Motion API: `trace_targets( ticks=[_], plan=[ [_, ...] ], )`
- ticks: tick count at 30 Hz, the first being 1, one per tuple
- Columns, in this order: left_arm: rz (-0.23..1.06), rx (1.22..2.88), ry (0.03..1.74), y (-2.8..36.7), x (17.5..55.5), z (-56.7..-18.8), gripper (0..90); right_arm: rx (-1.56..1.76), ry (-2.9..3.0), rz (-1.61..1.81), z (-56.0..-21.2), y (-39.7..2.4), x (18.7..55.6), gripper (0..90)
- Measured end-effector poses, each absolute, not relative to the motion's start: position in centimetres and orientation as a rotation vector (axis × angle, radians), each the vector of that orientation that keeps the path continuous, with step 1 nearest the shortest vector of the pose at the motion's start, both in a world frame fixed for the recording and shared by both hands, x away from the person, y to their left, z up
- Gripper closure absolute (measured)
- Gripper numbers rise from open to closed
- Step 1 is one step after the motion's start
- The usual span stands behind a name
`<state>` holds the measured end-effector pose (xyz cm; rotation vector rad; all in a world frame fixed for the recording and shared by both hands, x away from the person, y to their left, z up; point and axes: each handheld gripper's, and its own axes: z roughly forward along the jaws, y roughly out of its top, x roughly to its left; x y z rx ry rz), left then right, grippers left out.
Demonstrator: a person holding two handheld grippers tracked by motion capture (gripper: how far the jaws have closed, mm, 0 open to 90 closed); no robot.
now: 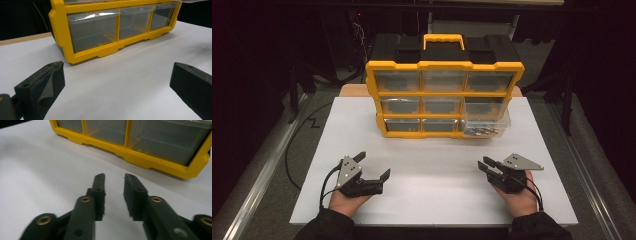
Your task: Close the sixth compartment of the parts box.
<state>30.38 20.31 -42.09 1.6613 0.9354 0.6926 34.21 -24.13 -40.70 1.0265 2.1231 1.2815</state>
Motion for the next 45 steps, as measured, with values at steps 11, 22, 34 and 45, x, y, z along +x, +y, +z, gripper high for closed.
trace_targets(
  ticks=[11, 22, 34, 45],
  plan=[
    [0.691, 1.666, 0.933, 20.3, 30.4, -42.1, 0.6, 1.083, 2.048, 1.313, -40.2, -24.5, 34.2, 90.0],
    [0.69, 1.667, 0.933, 20.3, 30.4, -42.1, 0.6, 1.121, 1.979, 1.347, -39.4, -24.8, 34.1, 90.0],
    [0.69, 1.663, 0.938, 20.4, 30.4, -42.1, 0.6, 1.113, 1.947, 1.373, -37.5, -24.8, 34.8, 90.0],
    [0.692, 1.655, 0.936, 20.6, 30.4, -42.0, 0.7, 1.074, 1.936, 1.385, -36.0, -24.1, 35.9, 90.0]
  ],
)
